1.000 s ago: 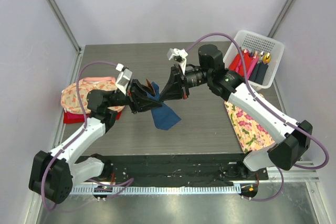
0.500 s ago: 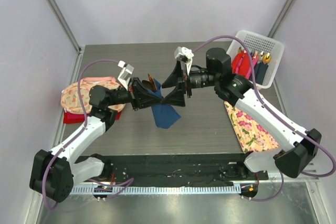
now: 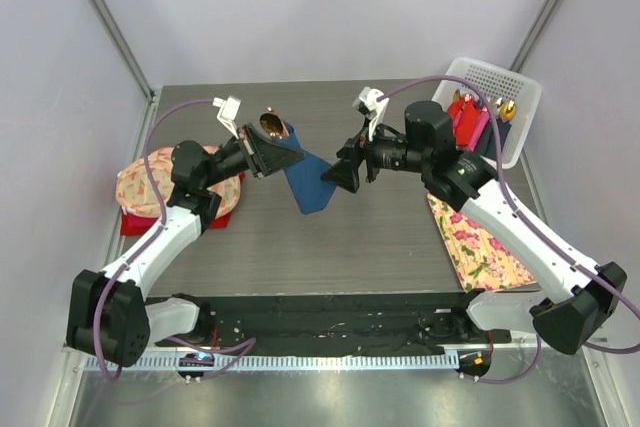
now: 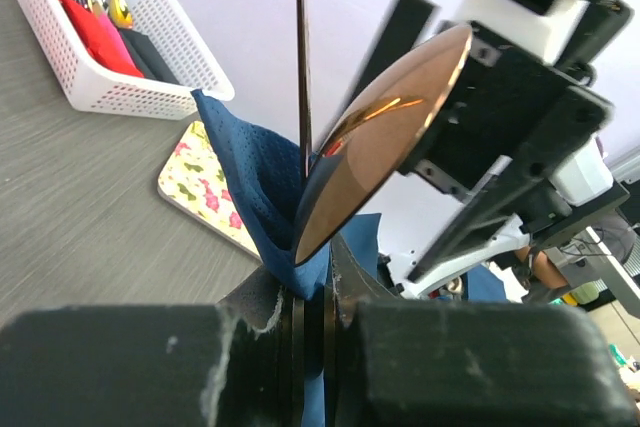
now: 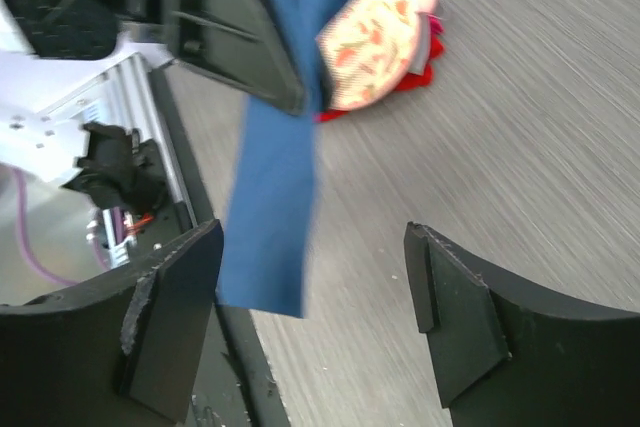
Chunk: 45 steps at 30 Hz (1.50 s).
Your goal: Place the utensils on the paper napkin and roll it up
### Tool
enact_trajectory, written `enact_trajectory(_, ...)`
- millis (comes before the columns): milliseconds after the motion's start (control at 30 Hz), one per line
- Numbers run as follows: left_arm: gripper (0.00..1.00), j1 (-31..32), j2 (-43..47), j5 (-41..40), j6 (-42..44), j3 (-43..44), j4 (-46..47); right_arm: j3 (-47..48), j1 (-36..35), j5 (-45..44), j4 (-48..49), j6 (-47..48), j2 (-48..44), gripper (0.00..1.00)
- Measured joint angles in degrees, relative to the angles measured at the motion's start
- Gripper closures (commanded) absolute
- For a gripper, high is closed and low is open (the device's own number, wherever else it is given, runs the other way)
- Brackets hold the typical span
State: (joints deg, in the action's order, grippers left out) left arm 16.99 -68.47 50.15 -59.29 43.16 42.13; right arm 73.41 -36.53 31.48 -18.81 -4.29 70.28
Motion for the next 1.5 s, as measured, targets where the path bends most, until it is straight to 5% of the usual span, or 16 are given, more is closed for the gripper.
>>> enact_trajectory(100, 1.0, 0.02, 0.02, -0.31, -1.38, 0.02, 0.7, -0.02, 2.47, -0.87, -0.61, -1.53, 1.49, 0.15)
enact_trajectory(167, 1.0, 0.02, 0.11, -0.31, -1.79, 0.04, 0.74, -0.04, 4.48, -0.35, -0.76, -2.67, 2.4, 0.4)
enact_trajectory(267, 1.0, 0.02, 0.37, -0.31, -1.81, 0.04, 0.68, -0.07, 7.37, 3.02, -1.07, -4.74, 3.52, 0.57)
enact_trajectory(333, 1.0, 0.02, 0.5, -0.44, -1.81, 0.04, 0.68, -0.28, 8.35, 5.73, -0.96, -5.95, 3.65, 0.6)
enact_trajectory(533, 1.0, 0.0, 0.52, -1.05, -1.81, 0.04, 0.52, -1.14, 8.46, 14.58, 0.5, -9.03, 3.63, 0.28)
enact_trajectory(633, 1.0, 0.02, 0.52, -1.16, -1.81, 0.04, 0.39, -1.18, 8.52, 16.7, 1.14, -9.88, 3.58, 0.22)
enact_trajectory(1500, 1.0, 0.02, -1.42, -2.21, -2.27, 0.04, -0.46, -1.75, 10.97, 21.05, 8.28, -18.03, 2.47, 0.25)
